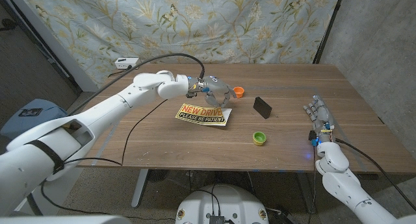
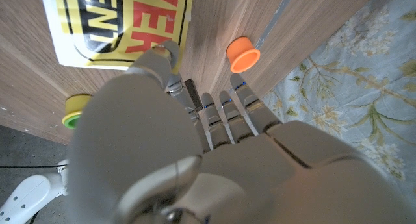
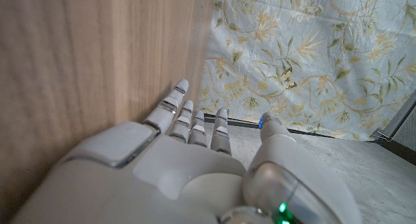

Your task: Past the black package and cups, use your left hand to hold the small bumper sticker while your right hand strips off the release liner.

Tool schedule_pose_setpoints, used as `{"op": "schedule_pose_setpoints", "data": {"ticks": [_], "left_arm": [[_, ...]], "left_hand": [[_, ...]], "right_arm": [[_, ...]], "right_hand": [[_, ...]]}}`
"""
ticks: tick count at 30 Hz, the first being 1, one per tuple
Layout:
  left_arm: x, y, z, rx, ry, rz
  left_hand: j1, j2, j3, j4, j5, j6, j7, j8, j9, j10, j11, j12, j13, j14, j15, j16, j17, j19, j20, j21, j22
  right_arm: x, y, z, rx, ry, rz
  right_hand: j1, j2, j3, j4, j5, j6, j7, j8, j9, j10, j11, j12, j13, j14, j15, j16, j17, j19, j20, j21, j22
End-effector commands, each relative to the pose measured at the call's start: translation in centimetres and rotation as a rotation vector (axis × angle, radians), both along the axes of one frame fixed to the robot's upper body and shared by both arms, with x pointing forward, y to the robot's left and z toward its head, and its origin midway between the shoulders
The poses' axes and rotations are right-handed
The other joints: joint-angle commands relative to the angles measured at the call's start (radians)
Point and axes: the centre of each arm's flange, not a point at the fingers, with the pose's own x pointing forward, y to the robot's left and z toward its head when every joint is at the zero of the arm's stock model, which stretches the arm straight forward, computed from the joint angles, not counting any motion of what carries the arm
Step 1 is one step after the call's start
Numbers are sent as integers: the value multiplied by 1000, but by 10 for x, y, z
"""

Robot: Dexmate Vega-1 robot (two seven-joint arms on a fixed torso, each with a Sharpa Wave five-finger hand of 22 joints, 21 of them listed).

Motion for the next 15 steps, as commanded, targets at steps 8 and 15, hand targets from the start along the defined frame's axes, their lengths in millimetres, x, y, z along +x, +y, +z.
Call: {"op": "schedule_pose_setpoints", "data": {"ticks": [8,15], "left_arm": [[2,-2,3,-98,-7,-31],[1,-3,6,-166,-19,-73]], "left_hand": [[-2,-4,0,-2,11,18,3,11,-8,10,-4,-8,5,0,0,-7,4,-14,0,-4,1],[-4,-5,1,-1,14,17,1,17,-3,15,-8,-9,6,2,-2,-8,4,-14,-1,-4,1]], "right_arm": [[-22,-7,45,-99,-76,-26],[-25,-4,53,-123,-78,-25]], "right_hand": [[-7,1,-1,-6,6,-2,2,7,6,-5,-1,7,5,-10,6,3,2,1,8,2,2],[-7,1,0,-7,6,-1,2,7,6,-3,-1,8,5,-12,9,3,2,0,9,2,2]]}}
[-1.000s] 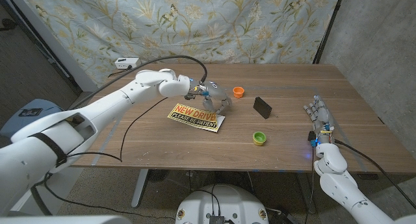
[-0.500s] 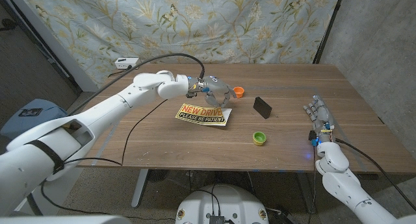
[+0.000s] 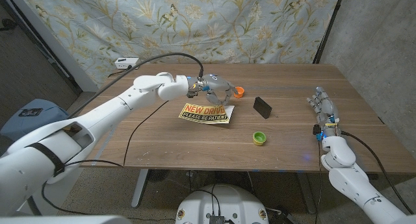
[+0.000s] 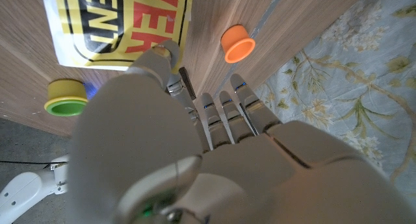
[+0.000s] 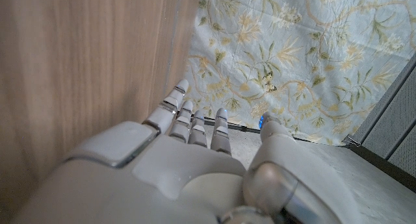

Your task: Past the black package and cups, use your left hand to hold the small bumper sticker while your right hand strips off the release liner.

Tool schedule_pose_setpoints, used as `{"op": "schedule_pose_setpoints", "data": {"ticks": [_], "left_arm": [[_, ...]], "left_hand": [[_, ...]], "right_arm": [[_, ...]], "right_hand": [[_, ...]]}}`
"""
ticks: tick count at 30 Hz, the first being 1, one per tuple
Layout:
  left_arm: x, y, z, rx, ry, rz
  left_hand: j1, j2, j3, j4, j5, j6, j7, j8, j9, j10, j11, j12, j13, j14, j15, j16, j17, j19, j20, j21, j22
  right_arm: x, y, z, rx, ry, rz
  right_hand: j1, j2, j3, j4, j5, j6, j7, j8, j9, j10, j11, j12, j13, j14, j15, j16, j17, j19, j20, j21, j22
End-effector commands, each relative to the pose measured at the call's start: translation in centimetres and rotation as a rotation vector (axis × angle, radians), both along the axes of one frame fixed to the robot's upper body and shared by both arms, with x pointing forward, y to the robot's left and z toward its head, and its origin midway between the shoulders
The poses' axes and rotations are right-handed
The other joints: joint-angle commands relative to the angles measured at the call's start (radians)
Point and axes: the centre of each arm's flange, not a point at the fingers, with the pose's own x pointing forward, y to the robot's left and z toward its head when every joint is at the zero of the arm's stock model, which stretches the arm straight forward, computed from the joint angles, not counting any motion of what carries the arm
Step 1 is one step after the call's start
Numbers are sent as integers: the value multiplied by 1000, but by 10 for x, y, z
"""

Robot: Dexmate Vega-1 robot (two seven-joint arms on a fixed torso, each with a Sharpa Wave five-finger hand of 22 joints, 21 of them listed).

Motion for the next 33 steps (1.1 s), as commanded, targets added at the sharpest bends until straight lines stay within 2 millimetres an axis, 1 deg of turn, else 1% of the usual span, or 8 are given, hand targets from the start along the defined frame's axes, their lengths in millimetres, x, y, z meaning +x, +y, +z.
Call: {"op": "schedule_pose_setpoints", "data": {"ticks": [1,5,15,20,25,28,33], "left_arm": [[-1,-3,3,-94,-18,-54],[-2,-3,4,-138,-21,-73],[-2,-7,4,-238,-31,-142],[-1,-11,5,-280,-30,-175],[2,-19,6,-317,-23,-214],[3,-22,6,-332,-24,-237],[6,-26,7,-355,-27,-267]], "left_hand": [[-4,-5,1,-1,7,12,3,17,10,10,-3,-2,6,3,-2,-3,4,-5,-3,-4,2],[-4,-6,2,-2,8,15,5,22,13,15,-7,-2,6,8,-3,-3,4,-4,-3,-4,2],[-3,-7,5,-3,14,6,3,28,21,26,-7,-3,7,16,-7,-3,5,-5,-4,-5,2],[-2,-7,6,-3,16,3,1,30,25,29,-10,-4,7,19,-10,-4,6,-5,-4,-5,2],[-2,-7,8,-3,18,2,0,32,27,32,-8,-5,7,20,-10,-4,6,-5,-4,-6,2],[-2,-7,8,-3,19,2,0,34,28,35,-13,-5,8,21,-10,-4,6,-5,-4,-6,2],[-2,-7,10,-3,21,3,2,37,31,38,-10,-5,8,22,-9,-5,6,-8,-3,-7,2]], "right_arm": [[-9,3,20,-51,-23,-7],[-11,4,27,-71,-23,-8],[-16,4,40,-109,-20,-3],[-19,3,46,-127,-11,0],[-23,1,52,-149,-3,-2],[-25,0,55,-163,1,-4],[-29,-1,59,-178,4,-9]], "right_hand": [[-7,1,0,-8,6,-1,2,6,6,-3,0,4,5,-5,1,3,1,0,9,2,2],[-7,1,1,-8,6,0,3,6,6,-4,-1,4,5,-5,3,3,1,0,9,2,2],[-5,1,3,-11,7,1,2,7,6,-1,-1,6,5,-5,3,4,0,-3,13,1,2],[-2,1,4,-14,7,5,3,8,6,2,0,7,4,-5,3,3,-1,-3,13,1,2],[1,-1,6,-18,8,7,4,9,6,4,0,8,4,-5,4,3,-2,-2,14,2,2],[3,-1,7,-21,8,9,4,10,6,6,2,9,4,-4,6,3,-3,-2,15,2,2],[5,-2,7,-23,8,11,5,10,6,7,1,9,4,-5,6,3,-4,-2,17,2,2]]}}
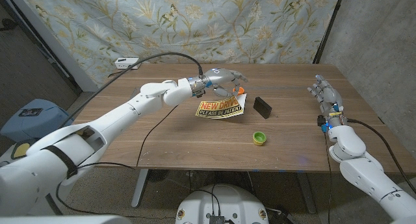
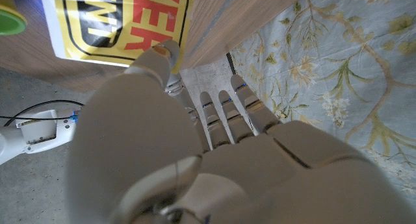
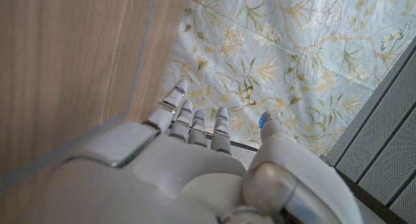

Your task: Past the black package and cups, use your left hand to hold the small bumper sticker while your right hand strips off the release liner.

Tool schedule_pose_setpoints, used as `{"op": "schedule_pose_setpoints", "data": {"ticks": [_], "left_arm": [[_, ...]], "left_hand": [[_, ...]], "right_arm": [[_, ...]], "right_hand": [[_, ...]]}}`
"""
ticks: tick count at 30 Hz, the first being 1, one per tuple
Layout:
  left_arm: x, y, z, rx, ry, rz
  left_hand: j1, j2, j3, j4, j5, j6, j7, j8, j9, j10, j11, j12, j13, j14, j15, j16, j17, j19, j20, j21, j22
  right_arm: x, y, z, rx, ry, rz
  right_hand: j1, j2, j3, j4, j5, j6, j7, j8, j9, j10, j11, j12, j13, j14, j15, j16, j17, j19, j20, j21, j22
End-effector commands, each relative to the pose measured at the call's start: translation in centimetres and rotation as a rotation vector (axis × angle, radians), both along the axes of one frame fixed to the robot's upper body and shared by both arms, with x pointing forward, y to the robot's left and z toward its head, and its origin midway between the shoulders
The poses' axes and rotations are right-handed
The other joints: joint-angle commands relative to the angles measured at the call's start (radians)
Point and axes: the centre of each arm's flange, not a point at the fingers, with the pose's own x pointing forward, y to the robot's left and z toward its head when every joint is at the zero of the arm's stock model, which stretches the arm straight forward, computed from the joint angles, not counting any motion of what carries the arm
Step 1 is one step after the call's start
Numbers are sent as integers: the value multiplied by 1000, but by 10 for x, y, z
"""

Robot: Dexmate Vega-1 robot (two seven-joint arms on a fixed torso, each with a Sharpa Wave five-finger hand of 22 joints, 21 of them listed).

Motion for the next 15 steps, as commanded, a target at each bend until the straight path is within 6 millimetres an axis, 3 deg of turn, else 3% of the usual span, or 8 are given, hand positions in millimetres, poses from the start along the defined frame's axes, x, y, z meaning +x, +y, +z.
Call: {"op": "schedule_pose_setpoints", "data": {"ticks": [1,8,15], "left_arm": [[3,-11,2,-76,-9,-90],[7,-13,-1,-110,-9,-133],[8,-13,-2,-141,5,-178]], "left_hand": [[-3,-5,7,0,10,0,1,38,31,15,2,-6,3,10,3,-6,1,-2,2,-1,2],[-3,-5,10,1,15,-3,0,43,37,20,-9,-8,3,10,2,-8,1,-5,4,-3,2],[-4,-4,12,1,20,-6,2,47,42,19,-2,-12,4,9,2,-10,2,-8,3,-4,2]], "right_arm": [[-9,-2,13,-48,9,-7],[-11,-3,16,-67,16,-3],[-11,-4,18,-81,17,-1]], "right_hand": [[5,-2,1,-8,4,7,1,4,6,6,0,5,4,-4,7,3,1,5,10,2,2],[7,-3,2,-11,4,10,2,5,5,7,3,5,4,-5,8,3,0,5,14,2,2],[9,-5,2,-14,4,11,1,5,5,4,4,4,4,-6,10,3,-1,4,18,2,2]]}}
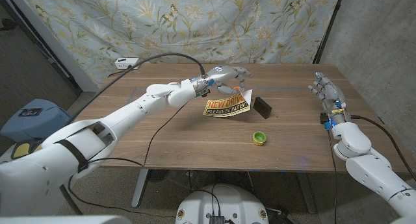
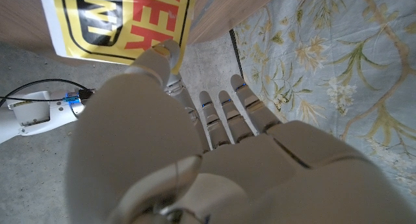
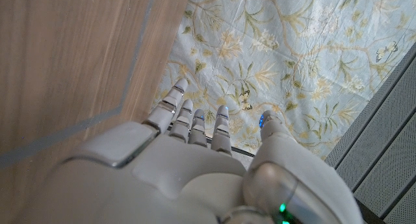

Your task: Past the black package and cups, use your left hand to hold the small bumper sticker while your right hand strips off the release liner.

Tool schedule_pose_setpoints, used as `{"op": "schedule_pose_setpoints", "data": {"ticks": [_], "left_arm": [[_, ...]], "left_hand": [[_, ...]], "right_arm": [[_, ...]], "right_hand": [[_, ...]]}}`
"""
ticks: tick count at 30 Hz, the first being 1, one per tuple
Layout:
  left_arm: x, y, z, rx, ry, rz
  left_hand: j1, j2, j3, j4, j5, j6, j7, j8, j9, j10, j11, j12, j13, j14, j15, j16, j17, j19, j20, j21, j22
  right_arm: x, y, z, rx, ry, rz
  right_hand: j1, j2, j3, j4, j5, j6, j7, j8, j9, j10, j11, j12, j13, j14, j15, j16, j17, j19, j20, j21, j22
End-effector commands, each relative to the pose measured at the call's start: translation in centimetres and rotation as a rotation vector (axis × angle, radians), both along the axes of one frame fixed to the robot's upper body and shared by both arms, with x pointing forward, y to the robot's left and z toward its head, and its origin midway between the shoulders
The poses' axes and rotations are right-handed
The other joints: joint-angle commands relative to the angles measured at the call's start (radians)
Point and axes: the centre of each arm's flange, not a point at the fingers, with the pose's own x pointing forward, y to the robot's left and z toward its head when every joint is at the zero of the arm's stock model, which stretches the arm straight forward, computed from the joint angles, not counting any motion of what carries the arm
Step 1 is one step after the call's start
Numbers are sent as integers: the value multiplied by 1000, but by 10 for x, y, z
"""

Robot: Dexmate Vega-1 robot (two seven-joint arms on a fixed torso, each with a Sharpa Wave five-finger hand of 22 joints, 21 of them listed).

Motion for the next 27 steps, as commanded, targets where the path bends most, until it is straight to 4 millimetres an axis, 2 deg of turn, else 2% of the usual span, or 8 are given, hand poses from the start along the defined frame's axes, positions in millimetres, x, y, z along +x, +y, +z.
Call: {"op": "schedule_pose_setpoints", "data": {"ticks": [1,15,21,27], "left_arm": [[1,-3,-1,-60,8,-87],[5,-1,-4,-140,0,-175],[7,-3,-9,-213,41,-222],[8,-6,-11,-278,84,-254]], "left_hand": [[-4,-4,9,-2,8,-5,2,48,42,4,3,-2,4,9,2,-3,2,-3,-3,-1,2],[-4,-4,14,-2,17,-10,5,56,51,11,1,-6,5,10,-2,-6,2,-4,-4,-2,2],[-3,-6,16,-3,23,-13,6,61,56,14,-3,-9,5,5,2,-10,1,-19,-2,-10,0],[-2,-7,19,-4,27,-17,9,64,60,20,4,-10,6,4,6,-12,0,-20,0,-12,-1]], "right_arm": [[-2,-1,7,-31,5,5],[-3,-2,4,-29,15,6],[-4,-3,5,-33,17,4],[-4,-4,6,-36,18,10]], "right_hand": [[9,-5,4,-5,5,10,1,5,5,4,3,4,4,-1,6,3,-1,2,5,2,2],[10,-6,4,-8,5,11,1,4,5,3,5,4,4,-2,7,3,-2,1,9,2,1],[11,-6,5,-10,5,12,2,4,5,2,3,4,4,-2,8,3,-3,1,9,1,1],[12,-6,5,-12,5,11,2,4,5,2,4,4,4,-2,7,3,-3,1,9,2,1]]}}
